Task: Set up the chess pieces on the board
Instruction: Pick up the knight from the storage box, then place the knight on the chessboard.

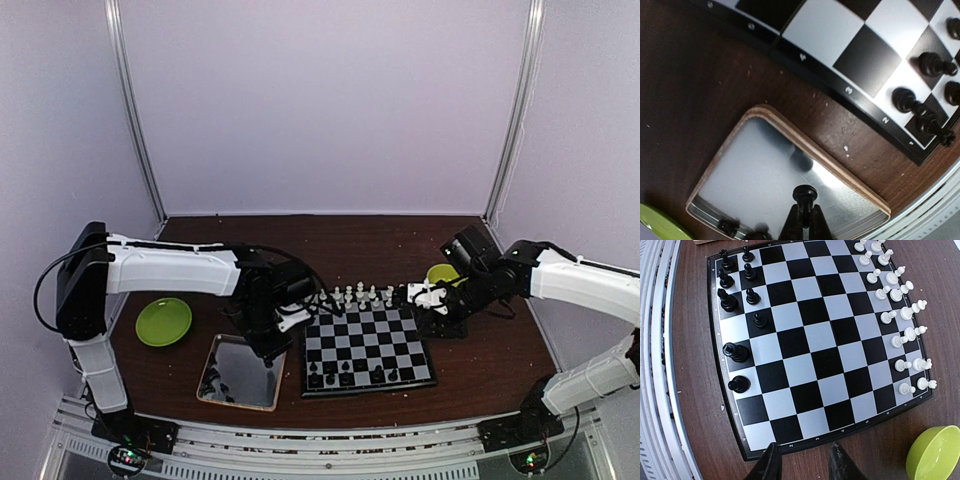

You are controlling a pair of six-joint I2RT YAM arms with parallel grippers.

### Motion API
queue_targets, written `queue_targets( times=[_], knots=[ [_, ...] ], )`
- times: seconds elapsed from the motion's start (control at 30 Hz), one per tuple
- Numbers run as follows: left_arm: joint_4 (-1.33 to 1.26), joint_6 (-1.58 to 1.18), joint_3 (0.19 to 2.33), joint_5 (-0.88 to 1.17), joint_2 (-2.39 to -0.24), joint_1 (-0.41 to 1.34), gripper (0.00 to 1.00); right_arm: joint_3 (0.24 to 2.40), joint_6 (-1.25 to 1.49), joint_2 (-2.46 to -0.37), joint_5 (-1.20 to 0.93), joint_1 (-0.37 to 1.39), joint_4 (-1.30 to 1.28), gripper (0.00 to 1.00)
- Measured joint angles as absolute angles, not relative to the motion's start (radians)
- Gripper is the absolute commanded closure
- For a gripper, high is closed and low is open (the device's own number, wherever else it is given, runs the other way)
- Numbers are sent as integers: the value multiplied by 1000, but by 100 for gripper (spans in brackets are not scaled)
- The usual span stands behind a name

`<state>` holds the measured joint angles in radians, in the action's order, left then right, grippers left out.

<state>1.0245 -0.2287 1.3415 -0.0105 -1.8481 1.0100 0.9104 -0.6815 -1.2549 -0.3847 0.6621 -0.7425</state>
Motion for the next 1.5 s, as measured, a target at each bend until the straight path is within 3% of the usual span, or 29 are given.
queue_targets(
  times=[0.37,0.73,1.03,1.3,1.5],
  knots=[
    [1078,-142,1749,-13,-1974,1010,100,910,-682,-1255,-382,662,-739,67],
    [1105,-83,1885,46,-2188,1010,100,910,-681,-1255,-378,662,-736,67],
    [1113,-70,1936,75,-2218,1018,71,910,-681,-1255,-377,662,-736,67],
    [1134,-56,1960,47,-2156,981,69,943,-673,-1256,-409,662,-764,66],
    [1041,-62,1869,-23,-1882,786,62,1119,-625,-1348,-448,677,-773,61]
  ],
)
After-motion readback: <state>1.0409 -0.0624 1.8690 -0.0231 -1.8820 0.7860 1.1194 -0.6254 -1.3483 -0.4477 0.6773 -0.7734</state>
